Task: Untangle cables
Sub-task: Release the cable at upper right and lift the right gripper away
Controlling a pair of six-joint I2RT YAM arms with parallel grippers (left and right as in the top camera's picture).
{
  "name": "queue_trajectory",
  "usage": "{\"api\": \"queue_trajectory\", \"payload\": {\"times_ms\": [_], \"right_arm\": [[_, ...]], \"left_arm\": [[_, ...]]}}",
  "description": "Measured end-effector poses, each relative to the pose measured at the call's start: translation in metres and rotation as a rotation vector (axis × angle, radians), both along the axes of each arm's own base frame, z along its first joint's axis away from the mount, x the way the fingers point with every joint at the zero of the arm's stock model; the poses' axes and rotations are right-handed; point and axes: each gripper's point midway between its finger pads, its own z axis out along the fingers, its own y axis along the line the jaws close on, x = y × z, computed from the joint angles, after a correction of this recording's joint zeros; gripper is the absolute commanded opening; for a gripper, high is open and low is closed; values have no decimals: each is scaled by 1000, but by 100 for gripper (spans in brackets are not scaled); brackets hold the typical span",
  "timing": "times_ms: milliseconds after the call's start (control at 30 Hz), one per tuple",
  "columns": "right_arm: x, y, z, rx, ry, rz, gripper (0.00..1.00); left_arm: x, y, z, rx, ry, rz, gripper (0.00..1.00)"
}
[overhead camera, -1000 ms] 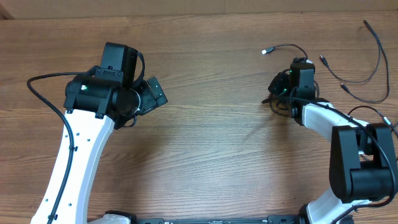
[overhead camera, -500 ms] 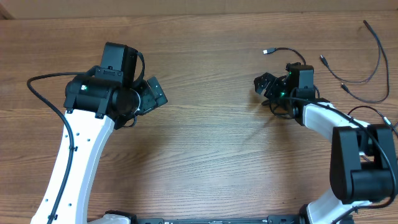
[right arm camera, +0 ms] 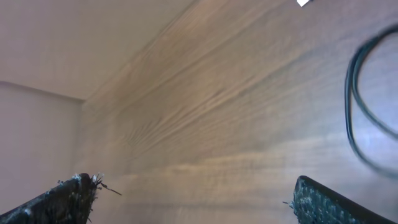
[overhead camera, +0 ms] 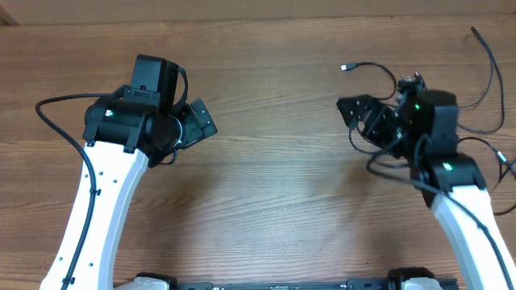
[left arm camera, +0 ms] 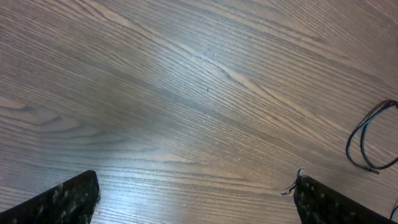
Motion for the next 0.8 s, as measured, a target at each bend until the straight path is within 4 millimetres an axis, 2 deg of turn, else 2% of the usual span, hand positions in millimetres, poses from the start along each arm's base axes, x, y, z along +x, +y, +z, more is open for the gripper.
{"api": "queue_trajectory", "payload": {"times_ms": [133,300,800], "right_arm": [[-32,0,3,14,66,-3,100],[-67,2,-11,33,202,13,100],[-87,6,-23,31,285,55,100]], "left_arm": [[0,0,0,-1,-1,0,100],[0,0,0,0,0,0,99],[0,0,0,0,0,0,99]]}}
